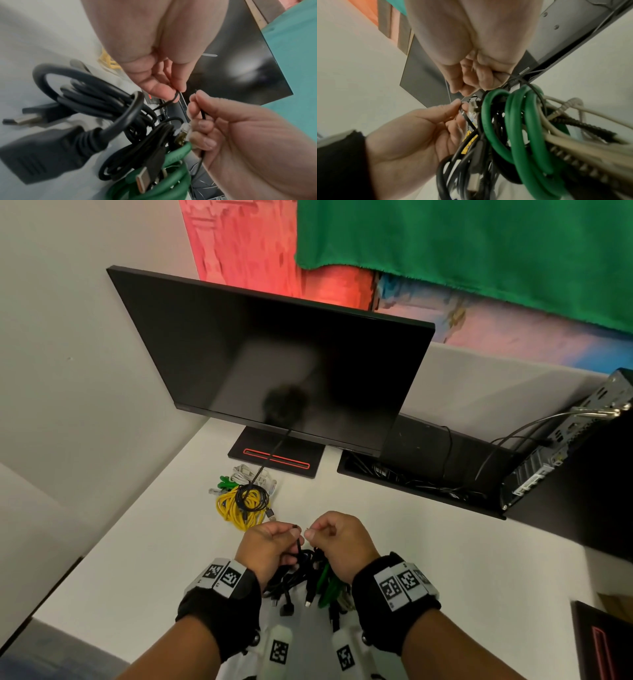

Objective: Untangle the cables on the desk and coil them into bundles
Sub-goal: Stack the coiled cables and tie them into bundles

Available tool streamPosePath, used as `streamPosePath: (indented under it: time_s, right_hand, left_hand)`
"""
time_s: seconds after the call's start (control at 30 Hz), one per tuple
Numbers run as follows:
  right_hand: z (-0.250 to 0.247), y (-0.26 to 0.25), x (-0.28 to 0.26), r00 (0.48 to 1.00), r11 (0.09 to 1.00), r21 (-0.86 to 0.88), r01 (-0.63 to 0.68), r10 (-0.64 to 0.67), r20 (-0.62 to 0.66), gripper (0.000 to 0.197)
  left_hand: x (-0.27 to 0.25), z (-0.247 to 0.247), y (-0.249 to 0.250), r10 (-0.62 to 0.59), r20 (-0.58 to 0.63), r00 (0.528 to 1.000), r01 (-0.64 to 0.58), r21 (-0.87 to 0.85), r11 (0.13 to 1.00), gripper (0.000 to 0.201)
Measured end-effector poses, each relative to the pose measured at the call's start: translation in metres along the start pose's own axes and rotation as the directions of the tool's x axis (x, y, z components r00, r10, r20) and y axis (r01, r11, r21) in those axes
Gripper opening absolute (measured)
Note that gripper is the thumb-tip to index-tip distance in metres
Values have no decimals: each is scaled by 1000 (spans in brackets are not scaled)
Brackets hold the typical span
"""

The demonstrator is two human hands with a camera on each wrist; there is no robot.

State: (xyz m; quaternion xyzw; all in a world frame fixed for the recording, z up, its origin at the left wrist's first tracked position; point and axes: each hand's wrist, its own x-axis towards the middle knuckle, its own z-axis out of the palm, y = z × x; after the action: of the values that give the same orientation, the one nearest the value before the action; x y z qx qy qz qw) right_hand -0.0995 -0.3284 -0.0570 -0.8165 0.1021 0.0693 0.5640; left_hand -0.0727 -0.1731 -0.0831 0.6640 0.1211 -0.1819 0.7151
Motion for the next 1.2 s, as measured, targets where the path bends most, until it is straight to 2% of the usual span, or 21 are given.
streamPosePath:
  time_s: [0.1, 0.3, 0.6, 0.73, 0.9, 1.1, 1.2]
  right_hand:
    - [4, -1, 3, 999, 998, -62, 32, -33, -13, 17]
    - [6, -3, 3, 997, 982, -181, 60, -68, -35, 11]
    - [4, -6, 2, 997, 981, -188, 53, -64, -53, 9]
    - [3, -6, 1, 996, 980, -185, 65, -76, -52, 9]
    - [5, -3, 0, 993, 978, -192, 80, -95, -69, 10]
    - [4, -2, 1, 991, 976, -193, 102, -117, -69, 11]
    - [3, -3, 1, 991, 973, -205, 108, -122, -54, 9]
  left_hand:
    - [-1, 2, 2, 37, -18, 999, -35, 78, 996, 9]
    - [-6, 9, 8, 91, -63, 994, -77, 194, 978, 6]
    - [-10, 15, 16, 131, -51, 990, -114, 249, 962, 5]
    - [-6, 15, 14, 133, -57, 989, -113, 268, 957, 13]
    - [-3, 12, 9, 147, -50, 988, -125, 302, 945, 14]
    - [-2, 13, 9, 128, -57, 990, -106, 291, 951, 18]
    - [-2, 15, 10, 115, -79, 990, -86, 298, 951, 13]
